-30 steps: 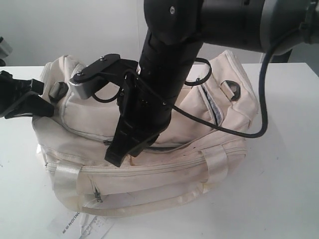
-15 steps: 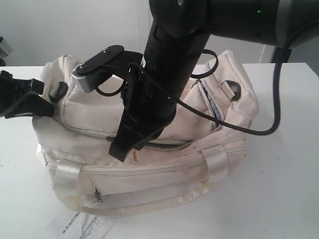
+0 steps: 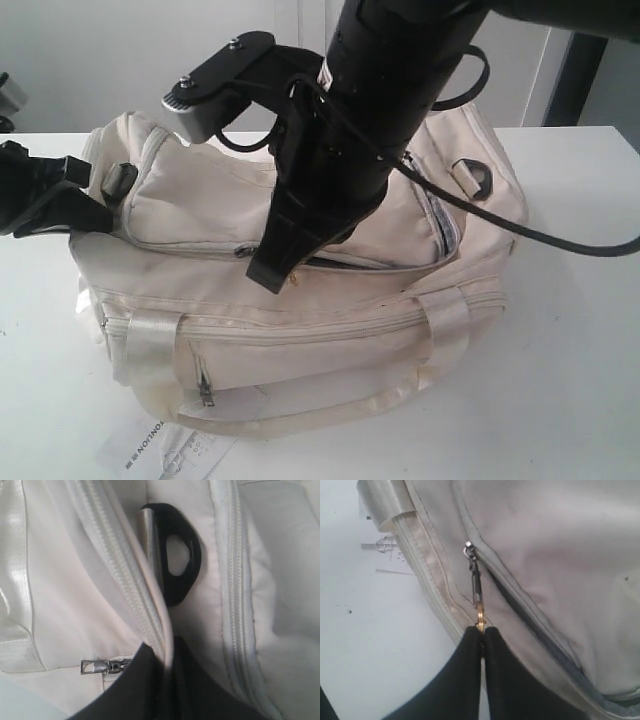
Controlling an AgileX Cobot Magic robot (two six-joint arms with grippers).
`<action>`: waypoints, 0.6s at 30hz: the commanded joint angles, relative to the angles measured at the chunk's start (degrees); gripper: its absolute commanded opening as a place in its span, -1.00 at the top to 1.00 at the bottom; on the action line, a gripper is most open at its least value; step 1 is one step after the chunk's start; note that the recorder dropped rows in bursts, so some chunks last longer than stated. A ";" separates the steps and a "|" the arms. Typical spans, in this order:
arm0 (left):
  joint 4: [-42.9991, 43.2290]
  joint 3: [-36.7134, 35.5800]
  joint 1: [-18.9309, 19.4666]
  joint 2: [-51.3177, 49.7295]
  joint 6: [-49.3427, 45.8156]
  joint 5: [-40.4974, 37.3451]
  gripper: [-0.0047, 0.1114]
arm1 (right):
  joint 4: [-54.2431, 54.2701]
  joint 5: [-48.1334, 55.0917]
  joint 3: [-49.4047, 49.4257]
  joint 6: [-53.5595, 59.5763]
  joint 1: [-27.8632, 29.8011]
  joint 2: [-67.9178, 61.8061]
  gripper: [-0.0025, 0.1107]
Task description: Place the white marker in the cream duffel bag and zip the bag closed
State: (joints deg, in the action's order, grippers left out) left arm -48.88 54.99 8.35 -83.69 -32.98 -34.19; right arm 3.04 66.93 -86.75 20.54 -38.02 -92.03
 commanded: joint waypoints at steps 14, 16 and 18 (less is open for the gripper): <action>2.10 -0.27 0.16 0.11 -0.41 2.59 0.92 | -2.34 3.04 0.27 -0.60 2.22 1.59 0.96; 2.35 -0.27 0.16 0.11 -0.41 2.74 0.92 | -3.04 3.04 0.87 -0.60 2.73 1.59 0.96; 2.48 -0.27 0.16 0.11 -0.41 2.91 0.92 | -3.04 3.04 2.29 -0.60 3.31 1.59 0.96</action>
State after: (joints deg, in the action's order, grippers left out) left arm -48.06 54.99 8.27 -83.69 -32.98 -33.75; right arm 2.33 67.42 -85.84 20.13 -36.09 -91.49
